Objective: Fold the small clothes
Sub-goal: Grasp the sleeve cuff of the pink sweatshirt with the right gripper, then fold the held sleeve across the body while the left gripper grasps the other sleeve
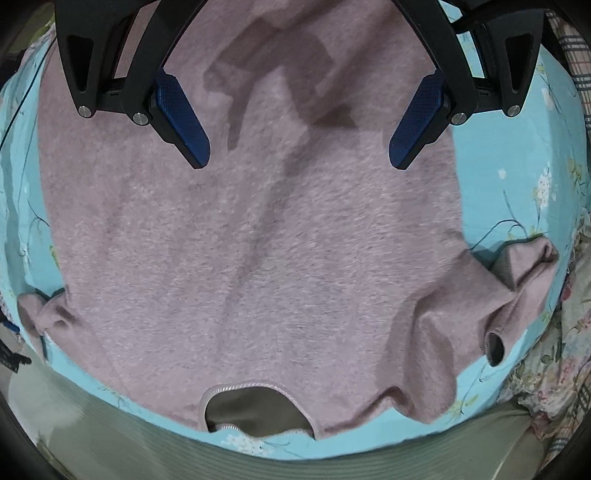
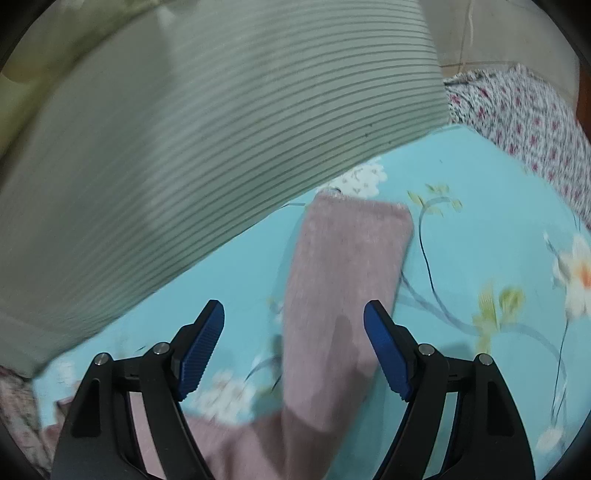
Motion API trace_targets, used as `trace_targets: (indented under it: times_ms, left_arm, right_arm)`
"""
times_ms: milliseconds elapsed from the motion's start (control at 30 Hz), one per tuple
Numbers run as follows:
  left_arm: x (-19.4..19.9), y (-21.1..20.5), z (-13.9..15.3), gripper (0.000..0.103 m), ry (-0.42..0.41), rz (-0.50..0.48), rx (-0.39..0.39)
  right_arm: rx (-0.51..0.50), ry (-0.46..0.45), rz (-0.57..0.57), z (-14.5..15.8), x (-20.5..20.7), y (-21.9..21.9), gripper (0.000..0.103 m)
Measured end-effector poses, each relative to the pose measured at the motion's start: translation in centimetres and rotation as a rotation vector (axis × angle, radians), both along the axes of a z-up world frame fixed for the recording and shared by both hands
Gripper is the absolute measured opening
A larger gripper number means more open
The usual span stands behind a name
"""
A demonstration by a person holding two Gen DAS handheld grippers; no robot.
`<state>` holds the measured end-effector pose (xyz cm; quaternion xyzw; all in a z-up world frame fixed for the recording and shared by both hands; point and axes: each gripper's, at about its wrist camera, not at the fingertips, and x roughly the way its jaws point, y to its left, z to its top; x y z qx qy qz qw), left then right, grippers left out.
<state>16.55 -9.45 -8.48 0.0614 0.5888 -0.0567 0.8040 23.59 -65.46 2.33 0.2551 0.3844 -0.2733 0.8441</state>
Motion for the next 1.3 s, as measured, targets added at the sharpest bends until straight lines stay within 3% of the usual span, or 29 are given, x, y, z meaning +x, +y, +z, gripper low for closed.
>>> trace_targets:
  times_ms: [67,100,133,167,233,333,500,767,1000,1300]
  left_arm:
    - [0.7,-0.7,-0.4,0.098,0.008,0.003,-0.002]
    - [1.1,-1.0,-0.5,0.098,0.011,0.003,-0.003]
    - [1.5,-1.4,-0.6,0.098,0.012,0.002,-0.005]
    - [1.8,-1.6,-0.6,0.098,0.010,0.001,-0.011]
    - [2.4,-2.0,-0.7,0.098,0.008,0.000,-0.016]
    - [3.0,-2.3,-0.7,0.098,0.005,0.003,-0.023]
    - [3.5,-1.7,-0.7,0.098,0.006,0.019,-0.057]
    - [2.2,1.1,1.6,0.098,-0.021,0.034,-0.138]
    - [-0.5,5.9,2.9,0.098,-0.028,0.063,-0.230]
    - [-2.6,11.0,2.8,0.098,-0.017,0.145,-0.350]
  right_arm:
    - [-0.025,0.043,0.012,-0.9,1.4,-0.6,0.078]
    - [-0.035,0.067,0.011,-1.5,1.9,-1.0,0.071]
    - [-0.039,0.084,0.009,-1.9,2.1,-1.3,0.053]
    - [-0.037,0.103,0.006,-2.4,2.3,-1.7,0.043]
    - [-0.013,0.105,0.003,-2.9,1.9,-2.1,0.014]
    - [-0.011,0.040,0.040,-1.8,0.7,-1.0,0.011]
    - [0.047,-0.099,0.205,1.3,-0.2,4.7,0.010]
    - [0.191,-0.246,0.590,3.1,0.1,21.8,0.010]
    - [0.284,-0.279,0.809,0.6,2.2,36.3,0.010]
    - [0.310,-0.173,1.034,-6.1,4.8,48.1,0.013]
